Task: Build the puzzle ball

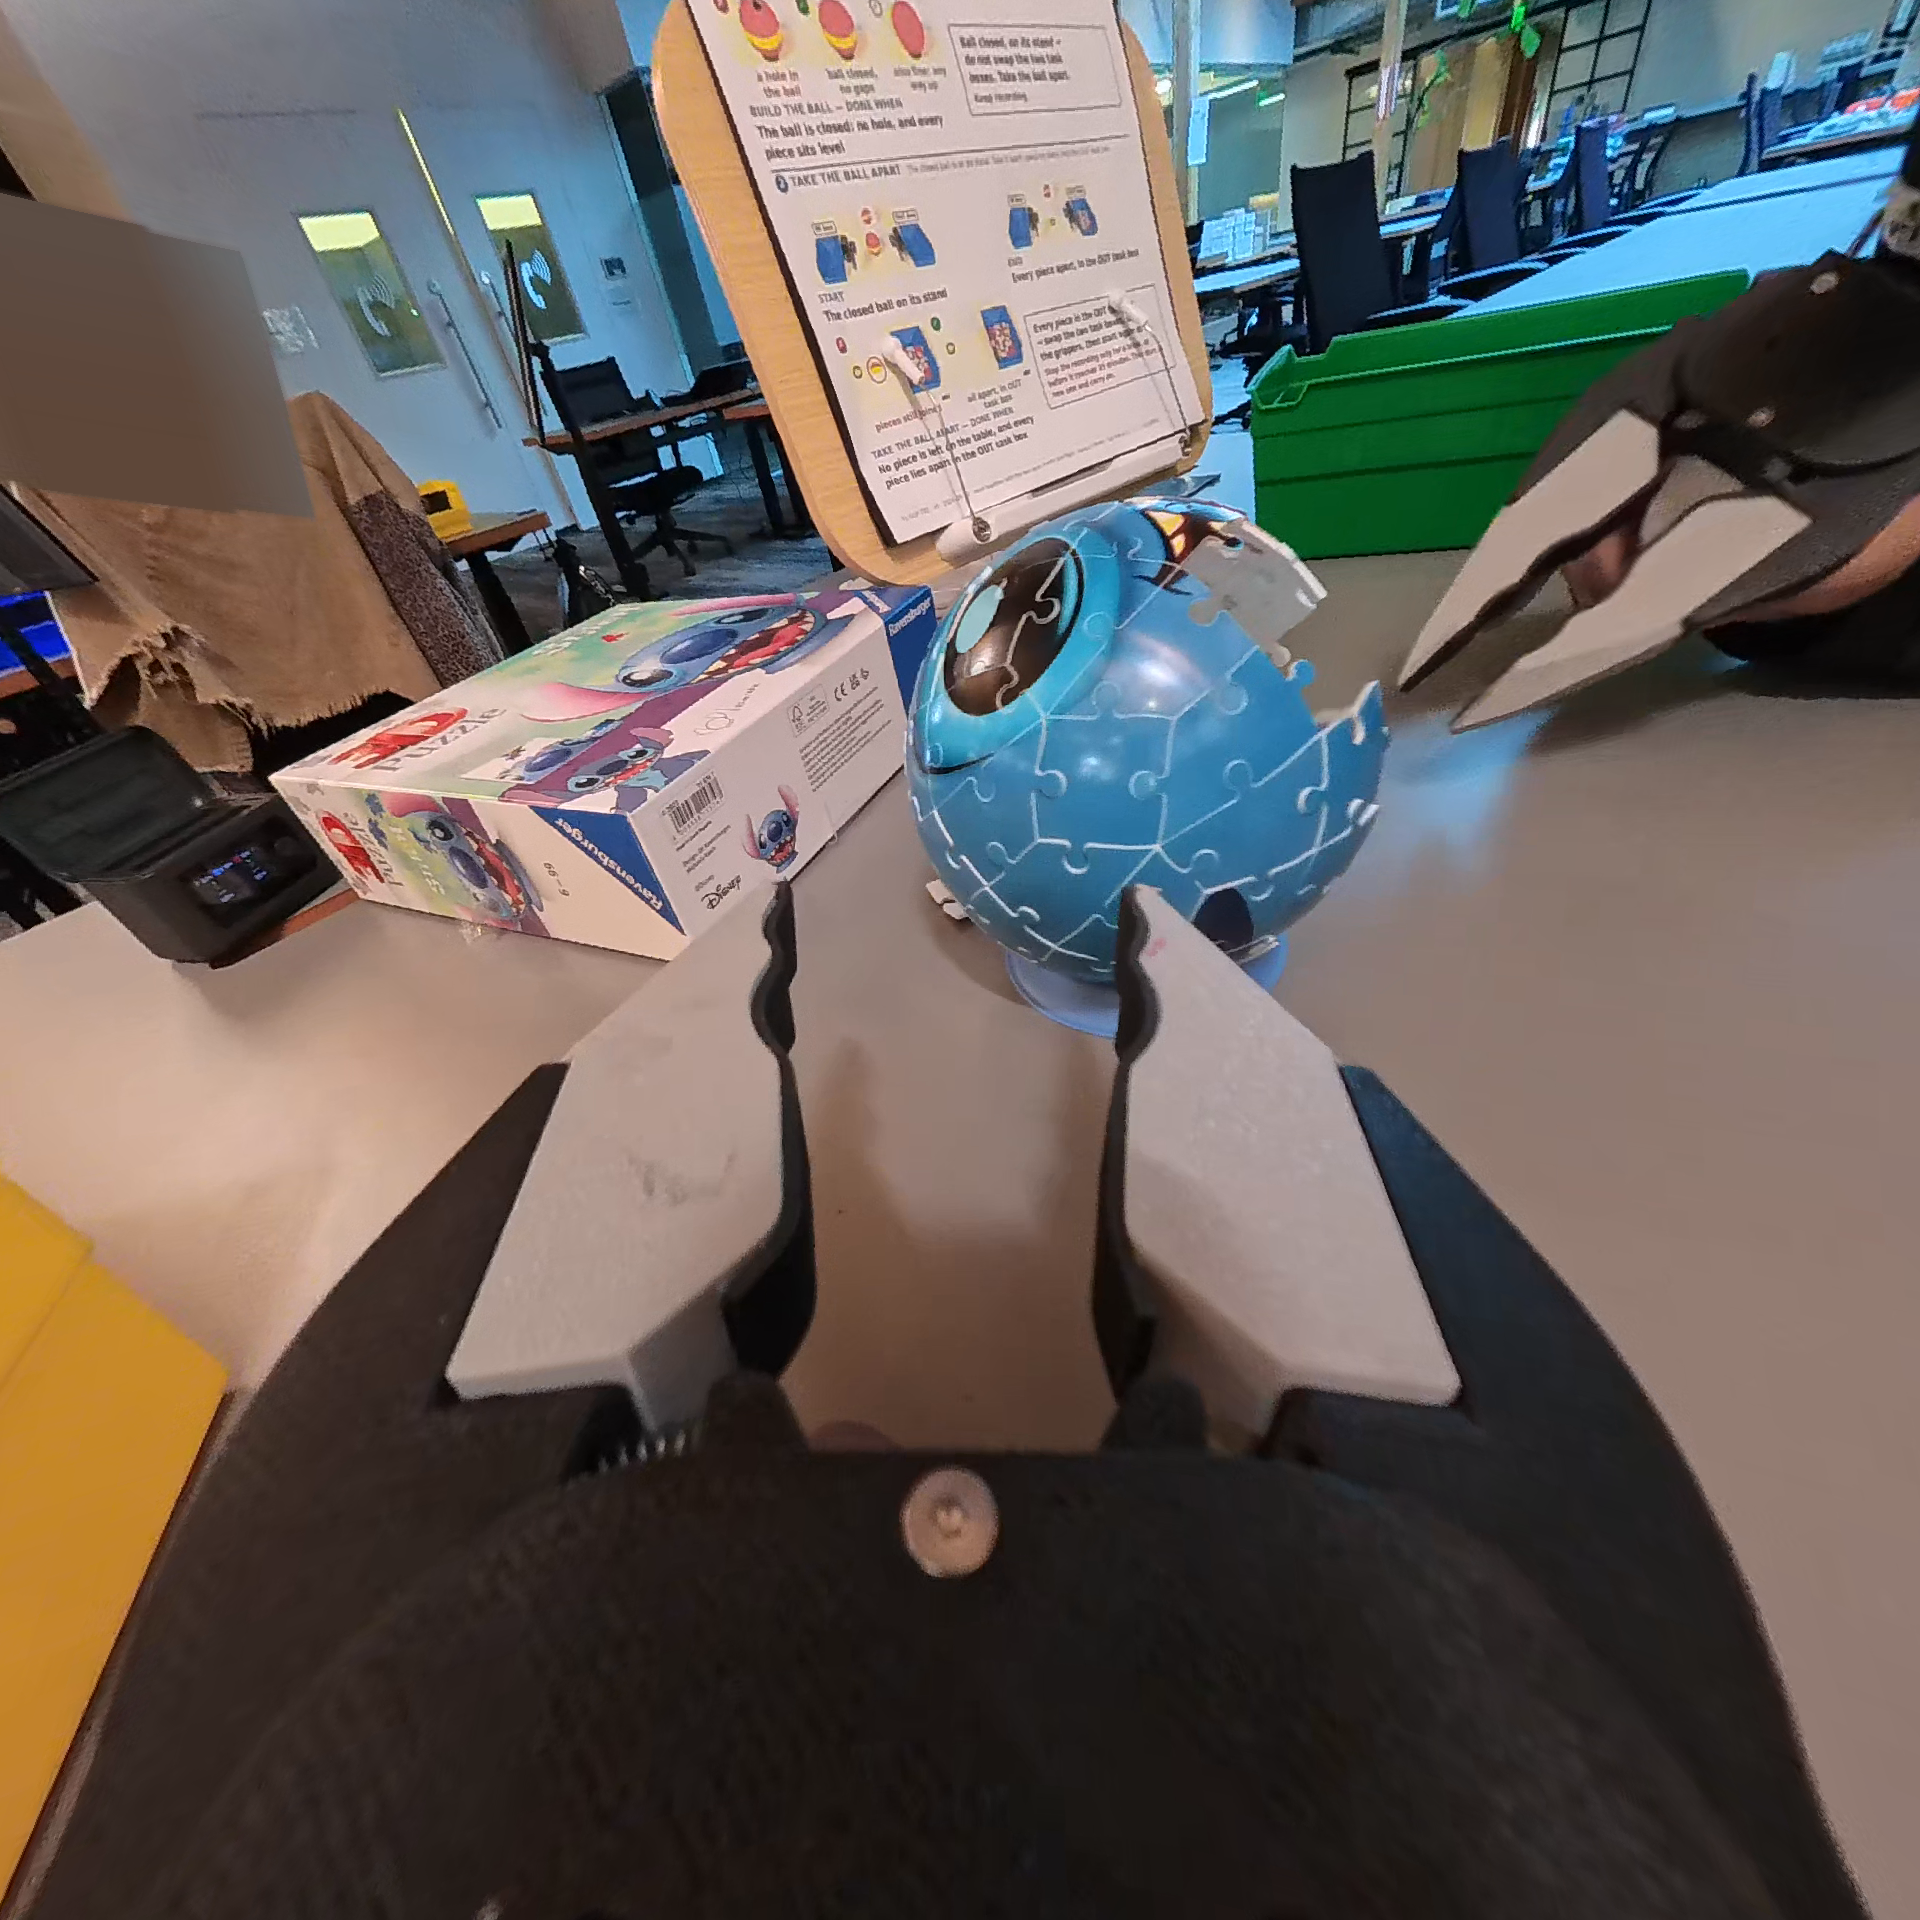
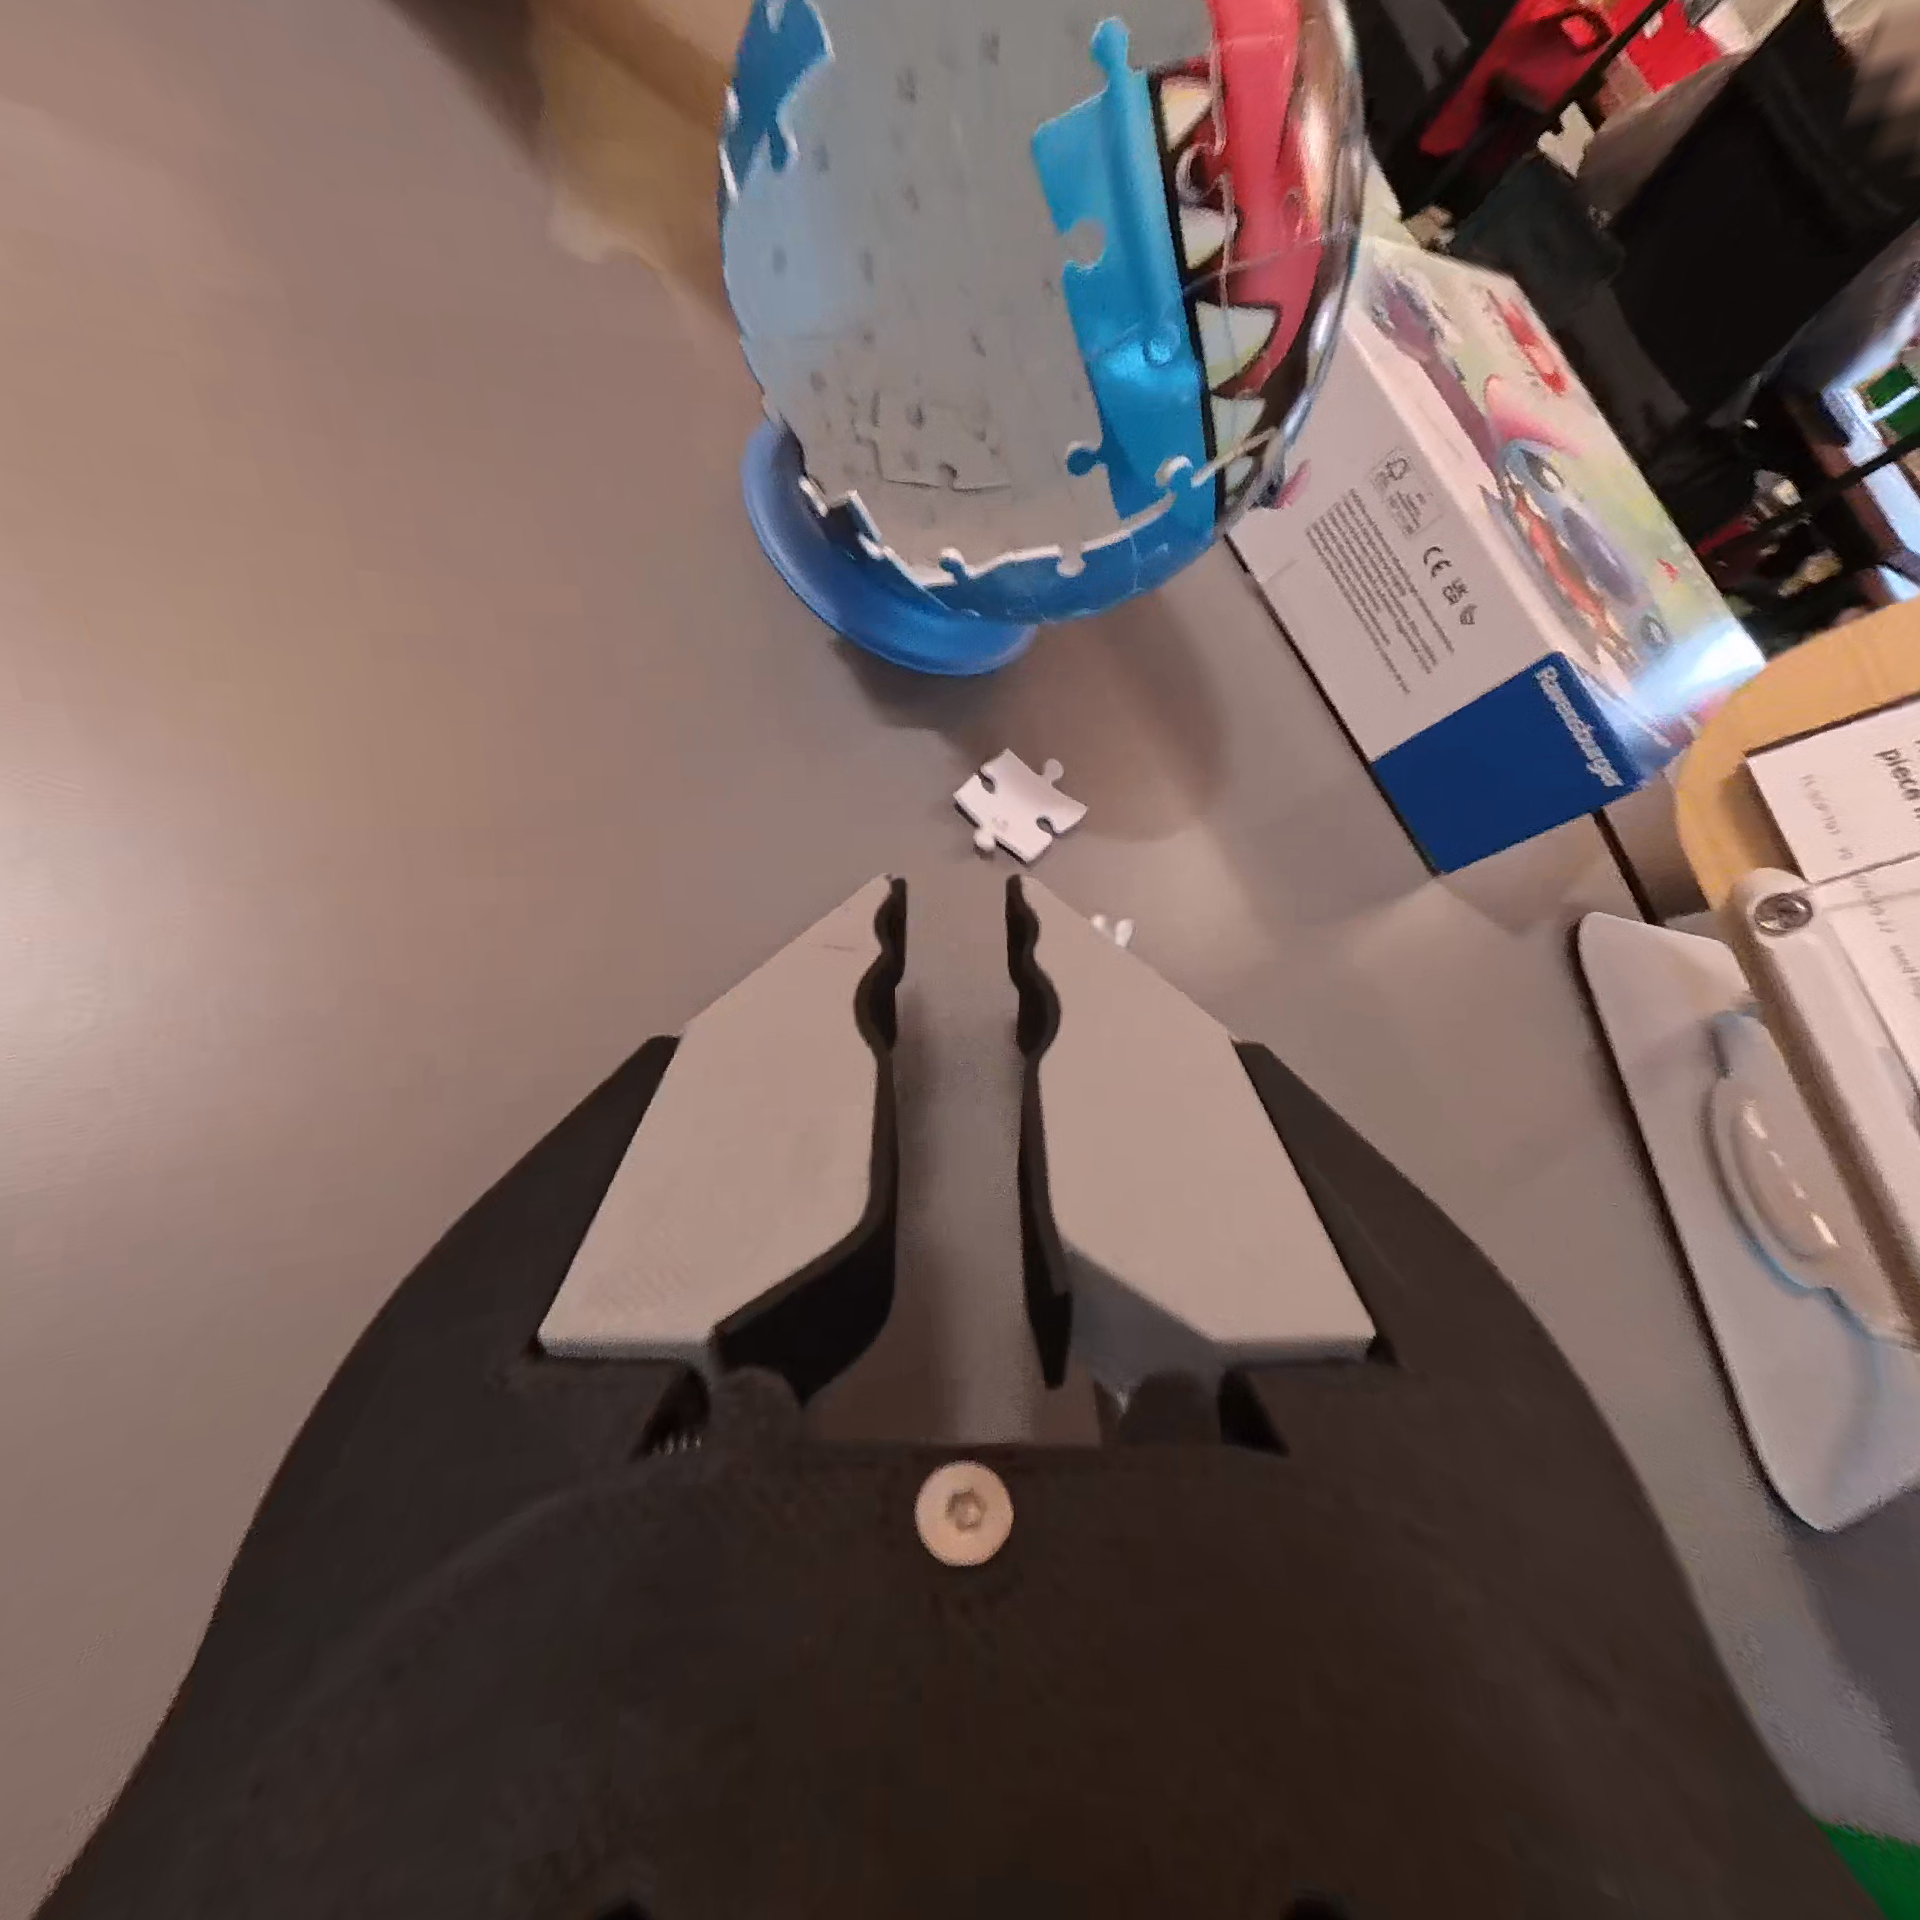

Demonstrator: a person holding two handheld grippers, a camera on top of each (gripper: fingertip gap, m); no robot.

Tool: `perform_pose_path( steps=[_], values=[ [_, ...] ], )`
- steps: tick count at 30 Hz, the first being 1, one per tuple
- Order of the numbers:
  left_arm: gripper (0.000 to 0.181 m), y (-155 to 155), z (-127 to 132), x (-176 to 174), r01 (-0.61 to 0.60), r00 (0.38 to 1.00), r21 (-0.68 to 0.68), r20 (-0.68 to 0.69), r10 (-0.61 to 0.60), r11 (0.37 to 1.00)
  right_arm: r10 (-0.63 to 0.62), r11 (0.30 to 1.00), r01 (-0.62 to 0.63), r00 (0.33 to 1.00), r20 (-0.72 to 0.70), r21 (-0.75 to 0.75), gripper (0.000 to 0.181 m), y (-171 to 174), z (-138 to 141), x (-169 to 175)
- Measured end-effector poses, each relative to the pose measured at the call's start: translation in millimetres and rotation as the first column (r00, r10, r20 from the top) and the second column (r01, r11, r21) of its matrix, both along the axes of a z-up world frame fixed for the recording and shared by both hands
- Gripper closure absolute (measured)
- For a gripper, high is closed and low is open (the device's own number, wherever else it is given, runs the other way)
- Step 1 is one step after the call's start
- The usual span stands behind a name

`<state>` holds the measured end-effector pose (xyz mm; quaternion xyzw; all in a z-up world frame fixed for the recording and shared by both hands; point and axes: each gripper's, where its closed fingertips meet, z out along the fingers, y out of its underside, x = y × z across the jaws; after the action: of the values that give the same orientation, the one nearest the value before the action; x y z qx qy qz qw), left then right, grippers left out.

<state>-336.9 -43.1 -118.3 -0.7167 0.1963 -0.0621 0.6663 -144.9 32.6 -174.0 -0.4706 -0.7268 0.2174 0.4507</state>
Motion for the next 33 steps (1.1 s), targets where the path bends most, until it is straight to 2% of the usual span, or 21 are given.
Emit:
perform_pose_path(
  steps=[3,5,8,11,13,14,15,16,18,20,23,27,28,31,33],
  values=[
    [0.120,-2.1,-2.3,4.9,0.019,1.000,-0.011,-0.014,-0.019,1.000,0.089,0.989,-0.097,0.994,-0.070,-0.109,0.155,-22.5,10.3,-4.2],
    [0.118,-2.7,-3.6,7.5,0.032,0.999,-0.019,-0.021,-0.032,0.999,0.144,0.969,-0.160,0.985,-0.096,-0.190,0.136,-37.8,15.3,-7.1],
    [0.109,-1.4,-10.7,13.5,0.080,0.996,-0.077,-0.021,-0.082,0.994,0.212,0.935,-0.236,0.970,-0.119,-0.263,0.118,-57.7,18.6,-11.7],
    [0.104,3.6,-23.8,21.1,0.131,0.991,-0.183,-0.013,-0.136,0.974,0.170,0.934,-0.206,0.975,-0.144,-0.293,0.111,-53.1,29.9,-15.7],
    [0.123,8.5,-24.0,20.8,0.144,0.990,-0.215,0.043,-0.138,0.966,0.076,0.900,-0.173,0.966,-0.247,-0.401,0.115,-31.3,57.2,-14.9],
    [0.119,10.2,-22.0,19.8,0.162,0.984,-0.235,0.108,-0.140,0.958,0.018,0.859,-0.163,0.957,-0.289,-0.485,0.115,-15.9,71.9,-13.8],
    [0.114,10.9,-19.5,19.1,0.199,0.969,-0.261,0.196,-0.150,0.944,-0.022,0.795,-0.178,0.947,-0.322,-0.580,0.108,-2.4,86.1,-12.5],
    [0.115,12.7,-18.4,16.1,0.227,0.948,-0.296,0.286,-0.140,0.928,-0.058,0.713,-0.201,0.938,-0.343,-0.672,0.101,10.5,98.9,-12.4],
    [0.113,14.6,-18.6,15.0,0.304,0.892,-0.362,0.434,-0.129,0.881,-0.099,0.554,-0.205,0.946,-0.309,-0.806,0.104,32.6,109.1,-20.8],
    [0.114,18.8,-15.6,16.1,0.345,0.850,-0.385,0.515,-0.111,0.856,-0.059,0.480,-0.169,0.973,-0.224,-0.861,0.098,40.4,101.0,-38.3],
    [0.104,25.3,-9.2,19.9,0.346,0.838,-0.394,0.539,-0.091,0.852,-0.011,0.436,-0.076,0.996,-0.090,-0.897,0.092,43.1,79.4,-68.9],
    [0.098,22.4,-9.6,35.3,0.441,0.784,-0.435,0.613,-0.101,0.785,0.055,0.284,-0.036,0.998,-0.021,-0.958,0.094,38.1,67.0,-95.6],
    [0.099,23.5,-13.3,36.6,0.445,0.781,-0.452,0.619,-0.088,0.774,0.082,0.266,-0.018,0.997,0.004,-0.964,0.095,35.4,61.2,-98.5],
    [0.098,27.9,-22.2,40.3,0.447,0.787,-0.478,0.612,-0.079,0.756,0.139,0.277,0.034,0.987,0.075,-0.960,0.092,29.5,44.2,-101.6],
    [0.100,28.4,-20.0,44.3,0.475,0.765,-0.465,0.638,-0.089,0.747,0.158,0.239,0.028,0.985,0.067,-0.971,0.094,26.5,45.9,-104.3]
  ],
)
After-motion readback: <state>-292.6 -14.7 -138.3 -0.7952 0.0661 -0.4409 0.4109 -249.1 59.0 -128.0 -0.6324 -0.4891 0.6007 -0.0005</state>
